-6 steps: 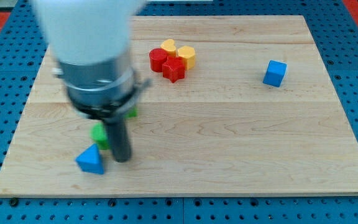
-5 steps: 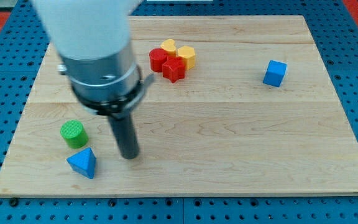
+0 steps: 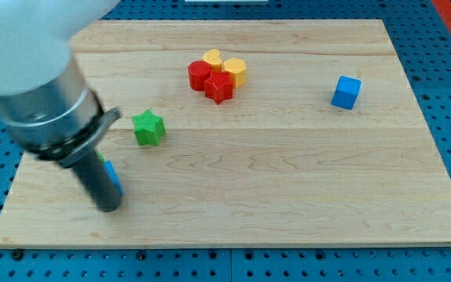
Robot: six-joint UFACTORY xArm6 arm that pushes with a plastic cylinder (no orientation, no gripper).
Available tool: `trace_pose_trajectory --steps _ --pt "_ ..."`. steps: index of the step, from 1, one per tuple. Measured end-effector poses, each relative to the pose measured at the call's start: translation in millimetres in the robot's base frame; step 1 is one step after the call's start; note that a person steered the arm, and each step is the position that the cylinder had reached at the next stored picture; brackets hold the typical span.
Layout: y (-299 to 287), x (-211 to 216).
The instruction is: Slide blue triangle to the blue cube
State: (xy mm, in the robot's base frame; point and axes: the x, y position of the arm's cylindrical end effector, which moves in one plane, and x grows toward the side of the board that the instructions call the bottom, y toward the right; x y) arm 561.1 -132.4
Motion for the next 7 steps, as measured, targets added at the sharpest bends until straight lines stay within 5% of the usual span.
trace_pose_trajectory --steps 1,3,6,7 --pt "38 12" --pt "-56 22" --pt "48 -77" --pt "33 -86"
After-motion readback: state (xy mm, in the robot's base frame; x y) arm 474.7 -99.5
